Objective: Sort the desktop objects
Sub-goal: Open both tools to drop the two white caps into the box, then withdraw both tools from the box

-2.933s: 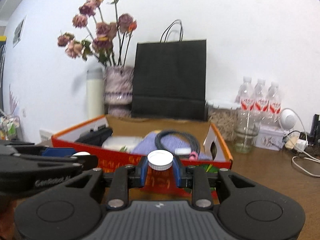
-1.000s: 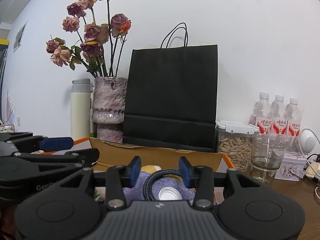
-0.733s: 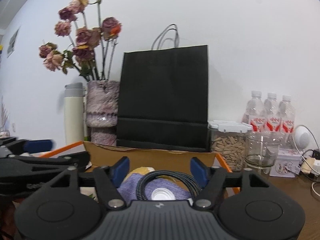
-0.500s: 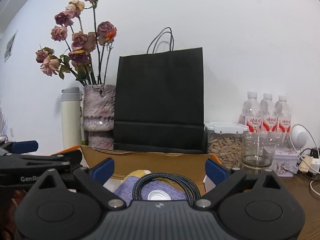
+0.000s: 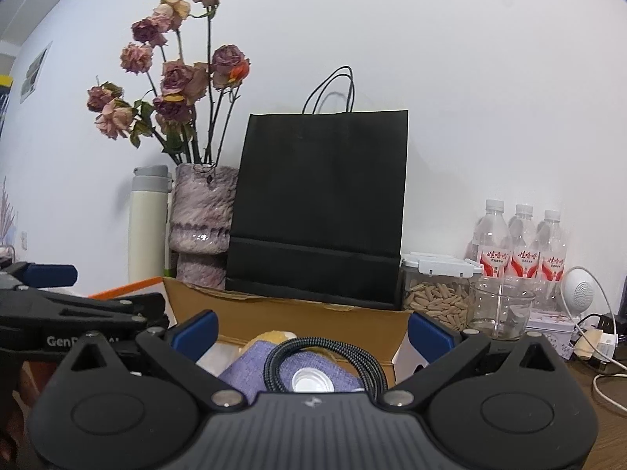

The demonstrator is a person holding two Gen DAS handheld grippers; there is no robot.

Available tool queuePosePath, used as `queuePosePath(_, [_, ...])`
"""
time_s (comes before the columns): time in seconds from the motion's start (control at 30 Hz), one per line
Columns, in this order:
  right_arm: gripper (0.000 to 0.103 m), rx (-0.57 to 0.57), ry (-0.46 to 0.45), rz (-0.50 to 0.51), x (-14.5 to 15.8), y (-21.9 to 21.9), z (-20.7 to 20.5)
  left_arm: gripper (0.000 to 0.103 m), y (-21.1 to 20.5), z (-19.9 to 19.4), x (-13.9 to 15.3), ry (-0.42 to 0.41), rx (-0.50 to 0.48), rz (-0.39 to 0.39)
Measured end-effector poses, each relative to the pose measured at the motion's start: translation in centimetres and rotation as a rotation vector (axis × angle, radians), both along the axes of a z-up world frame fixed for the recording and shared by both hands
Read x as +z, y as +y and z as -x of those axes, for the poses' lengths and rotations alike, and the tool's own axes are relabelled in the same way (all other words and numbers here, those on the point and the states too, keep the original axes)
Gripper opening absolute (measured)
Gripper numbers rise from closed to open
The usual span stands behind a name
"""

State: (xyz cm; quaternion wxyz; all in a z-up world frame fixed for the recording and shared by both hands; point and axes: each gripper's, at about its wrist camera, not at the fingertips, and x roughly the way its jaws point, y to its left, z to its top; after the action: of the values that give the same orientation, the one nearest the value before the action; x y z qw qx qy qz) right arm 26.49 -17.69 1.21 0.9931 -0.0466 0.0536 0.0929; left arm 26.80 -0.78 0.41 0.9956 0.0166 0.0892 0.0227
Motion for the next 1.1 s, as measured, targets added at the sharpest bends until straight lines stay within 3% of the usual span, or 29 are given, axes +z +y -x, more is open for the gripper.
queuePosePath(0.8, [0.103, 0.011, 0.042, -0.016, 0.1, -1.6, 10.0, 0.103, -1.2, 9.9, 0.0, 0.032, 0.028, 0.015])
queuePosePath(1.1, [0.103, 0.011, 0.085, -0.028, 0.1, -1.9, 12.9, 0.103, -1.8, 13.1, 0.0, 0.03, 0.046, -0.013])
